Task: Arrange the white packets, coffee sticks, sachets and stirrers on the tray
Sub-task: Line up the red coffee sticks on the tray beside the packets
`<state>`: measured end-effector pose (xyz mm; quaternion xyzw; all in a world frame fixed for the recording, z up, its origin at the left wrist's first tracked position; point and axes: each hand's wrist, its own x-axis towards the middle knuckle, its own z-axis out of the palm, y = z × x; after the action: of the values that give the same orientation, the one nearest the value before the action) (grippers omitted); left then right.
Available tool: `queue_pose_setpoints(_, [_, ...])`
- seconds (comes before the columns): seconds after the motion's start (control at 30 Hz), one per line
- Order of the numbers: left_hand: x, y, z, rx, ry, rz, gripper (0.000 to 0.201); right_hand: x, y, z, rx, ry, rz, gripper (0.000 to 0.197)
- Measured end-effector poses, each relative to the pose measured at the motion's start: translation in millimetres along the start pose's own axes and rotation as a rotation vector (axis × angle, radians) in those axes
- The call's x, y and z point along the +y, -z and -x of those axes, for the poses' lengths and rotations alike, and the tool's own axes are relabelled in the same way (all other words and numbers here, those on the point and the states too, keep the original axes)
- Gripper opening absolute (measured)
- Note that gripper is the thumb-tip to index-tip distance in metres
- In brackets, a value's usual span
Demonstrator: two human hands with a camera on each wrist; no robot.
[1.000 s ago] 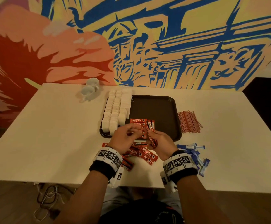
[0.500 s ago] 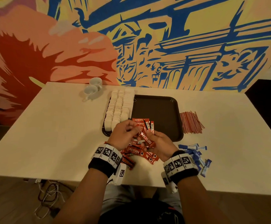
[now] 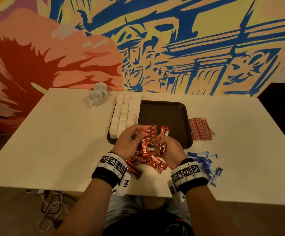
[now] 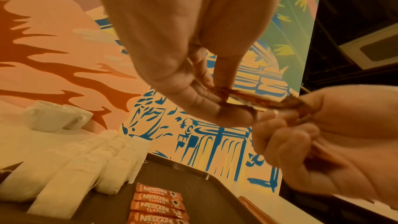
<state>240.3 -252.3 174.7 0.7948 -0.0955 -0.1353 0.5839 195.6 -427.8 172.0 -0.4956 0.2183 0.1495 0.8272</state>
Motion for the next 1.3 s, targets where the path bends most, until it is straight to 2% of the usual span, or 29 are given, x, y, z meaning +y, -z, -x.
queue_pose_setpoints(0.03, [0,-1,1,-0.012,0.004,-0.005,0.019,0,-2,0,-0.003,0.001,0.004,0.004])
queue_pose_setpoints(0.17, [-4,-5,1,-0.045,-0.008,-0.089,0.035,-2,-6,1,-0.007,0.008,0.175,0.02])
queue_pose_setpoints(0.3, [1,-5,2,-0.092,-0.024,-0.164,0.039,-1,-5,-2,0.05,0.069,0.313,0.016])
queue_pose_setpoints(0.53, [2,1,7,-0.171,0.108,-0.204,0.025,-8,2,5,0.101,0.126,0.183,0.01])
queue_pose_setpoints(0.7, [6,4,10,-0.19,0.104,-0.24,0.023,-8,3,11,0.139,0.146,0.133,0.016])
queue_pose_setpoints(0.87, [17,12,10,-0.252,0.08,-0.263,0.026,-7,1,12,0.173,0.166,0.145,0.008])
queue_pose_setpoints(1.0, [10,26,8,-0.29,0.142,-0.152,0.02,-9,11,8,0.245,0.151,0.093,0.011])
queue_pose_setpoints(1.07, [4,33,7,-0.264,0.147,-0.171,0.016,-14,20,5,0.296,0.169,0.083,0.016])
queue_pose_setpoints(1.13, [0,37,4,-0.178,0.111,-0.25,0.016,-18,26,3,0.329,0.191,0.098,0.017])
queue_pose_setpoints(1.2, [5,31,1,-0.123,0.048,-0.334,0.024,-18,27,1,0.34,0.193,0.113,0.015])
queue_pose_setpoints(1.3, [17,10,-5,-0.123,-0.028,-0.408,0.039,-15,23,-3,0.349,0.161,0.151,0.015])
